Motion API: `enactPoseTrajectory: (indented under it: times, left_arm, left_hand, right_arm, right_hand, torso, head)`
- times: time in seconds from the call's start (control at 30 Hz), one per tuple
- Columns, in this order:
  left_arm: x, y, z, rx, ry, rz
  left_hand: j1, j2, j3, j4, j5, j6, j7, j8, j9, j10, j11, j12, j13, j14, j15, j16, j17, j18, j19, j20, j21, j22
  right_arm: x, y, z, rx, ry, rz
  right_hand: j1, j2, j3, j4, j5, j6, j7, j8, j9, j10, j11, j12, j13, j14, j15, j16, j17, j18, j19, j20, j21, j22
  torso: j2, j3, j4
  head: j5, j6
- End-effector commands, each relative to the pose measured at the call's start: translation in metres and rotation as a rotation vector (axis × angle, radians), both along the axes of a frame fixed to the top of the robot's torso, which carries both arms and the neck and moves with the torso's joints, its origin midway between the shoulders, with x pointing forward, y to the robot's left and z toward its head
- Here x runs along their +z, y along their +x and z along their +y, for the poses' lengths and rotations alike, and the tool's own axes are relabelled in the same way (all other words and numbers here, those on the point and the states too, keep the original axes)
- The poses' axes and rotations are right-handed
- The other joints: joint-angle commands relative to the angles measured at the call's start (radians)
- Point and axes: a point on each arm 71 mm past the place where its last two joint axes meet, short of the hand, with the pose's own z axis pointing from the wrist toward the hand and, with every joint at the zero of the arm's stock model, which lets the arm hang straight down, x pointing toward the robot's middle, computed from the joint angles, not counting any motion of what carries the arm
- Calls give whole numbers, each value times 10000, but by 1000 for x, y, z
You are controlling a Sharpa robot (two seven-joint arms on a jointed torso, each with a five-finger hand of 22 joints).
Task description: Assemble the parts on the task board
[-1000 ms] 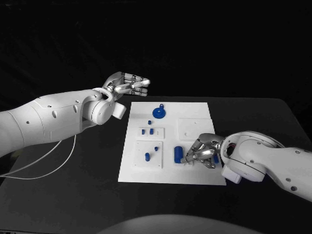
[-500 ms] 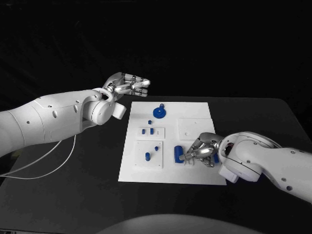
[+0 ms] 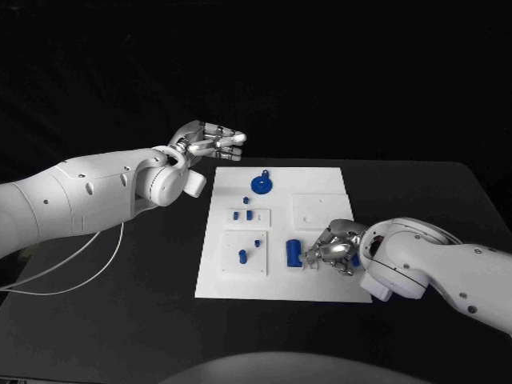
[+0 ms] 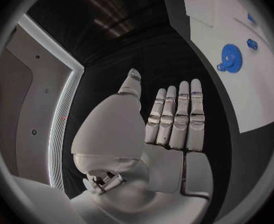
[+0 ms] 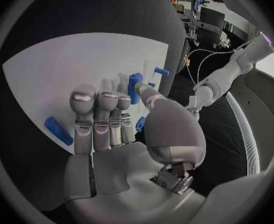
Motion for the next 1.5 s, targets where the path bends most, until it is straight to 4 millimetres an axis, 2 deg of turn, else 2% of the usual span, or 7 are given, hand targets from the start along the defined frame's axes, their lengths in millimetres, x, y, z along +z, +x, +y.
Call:
enactPoseTrajectory:
  times: [0.03, 0.33, 0.6, 0.83, 0.93, 1.27, 1.5]
  left_arm:
    - [0, -1, -2, -158, -114, 60]
    - [-1, -1, -3, -161, -99, 76]
    - [0, -2, -3, -130, -108, 2]
    - [1, -2, -2, -78, -127, -128]
    - [1, -2, -1, -60, -130, -156]
    - [1, -3, 0, -66, -119, -129]
    - [1, -4, -1, -133, -92, -155]
  left_hand:
    - [-70, 12, 8, 1, -22, -25, -24, -34, 3, -39, 8, 32, 4, -21, 19, -46, 4, -3, 15, 16, 54, -16]
    - [-55, 27, 19, -13, -22, -21, -29, -35, 3, -40, 1, 31, 3, -26, 21, -47, 4, 3, 16, 19, 70, -22]
    - [-61, 46, 17, -41, -21, -19, -29, -37, 2, -31, 0, 32, 3, -13, 17, -45, 6, 5, 18, 17, 77, -23]
    - [-44, 75, 20, -101, -12, 0, -29, -34, 4, 3, 1, 32, 4, 22, 6, -44, 11, 1, 21, 12, 84, -24]
    - [-53, 99, 21, -135, -9, 10, -25, -34, 3, 12, 2, 32, 4, 29, 5, -46, 12, -3, 19, 9, 86, -24]
    - [-45, 127, 29, -243, -8, 7, -23, -34, 3, 6, 6, 31, 3, 37, 2, -45, 13, -9, 11, 7, 91, -26]
    - [-62, 127, 25, -270, -7, -4, -24, -35, 2, 0, 8, 32, 4, 44, -1, -44, 15, -15, 1, 6, 90, -28]
  right_arm:
    - [-1, -1, 1, 104, -141, 2]
    - [-1, 0, -3, -42, -90, -187]
    - [10, 3, -14, -112, 320, -662]
    - [35, 19, -37, -289, 592, -1290]
    - [44, 27, -53, -369, 411, -1461]
    - [48, 35, -93, -366, -1045, -1469]
    - [46, 35, -107, -424, -2028, -1482]
  right_hand:
    - [-51, -30, -7, -64, -68, 34, -38, -42, 6, 29, -66, 16, -10, -13, -79, 28, 2, 28, 565, -44, 46, 14]
    - [-24, -89, -66, -126, -73, 68, -39, -41, -26, 46, -68, 53, 9, -7, -80, 42, 11, 26, 568, -49, 48, 13]
    - [59, -158, -247, 81, -187, 27, -7, -50, -84, 63, -50, 129, 62, -5, -72, 48, 5, 43, 570, -42, 70, 6]
    - [281, -134, -335, 102, -221, -96, 82, -49, -805, 91, 3, 276, 180, -3, -39, 98, 28, 63, 571, -5, 152, 30]
    - [371, -81, -355, 14, -214, -95, 123, -58, -1371, 88, 12, 262, 187, -4, -19, 117, 35, 67, 562, 5, 167, 45]
    - [491, 97, -186, -413, -205, -27, 103, -51, -1800, 72, 3, 163, 139, -12, -31, 126, 47, 10, 563, 1, 200, 93]
    - [384, 86, -34, -436, -279, 142, 39, -45, -1753, 103, -32, 120, 101, -17, -52, 124, 62, -56, 562, -30, 195, 124]
  torso:
    - [2, 1, -5]
    - [2, 5, -5]
    - [3, 8, -16]
    - [-10, 4, -14]
    - [-12, 3, -11]
    - [9, 9, -20]
    - [4, -3, -6]
  head:
    - [5, 1]
    - [-20, 39]
    - [-109, 138]
    - [-272, 264]
    - [-344, 253]
    - [-451, 247]
    - [-533, 244]
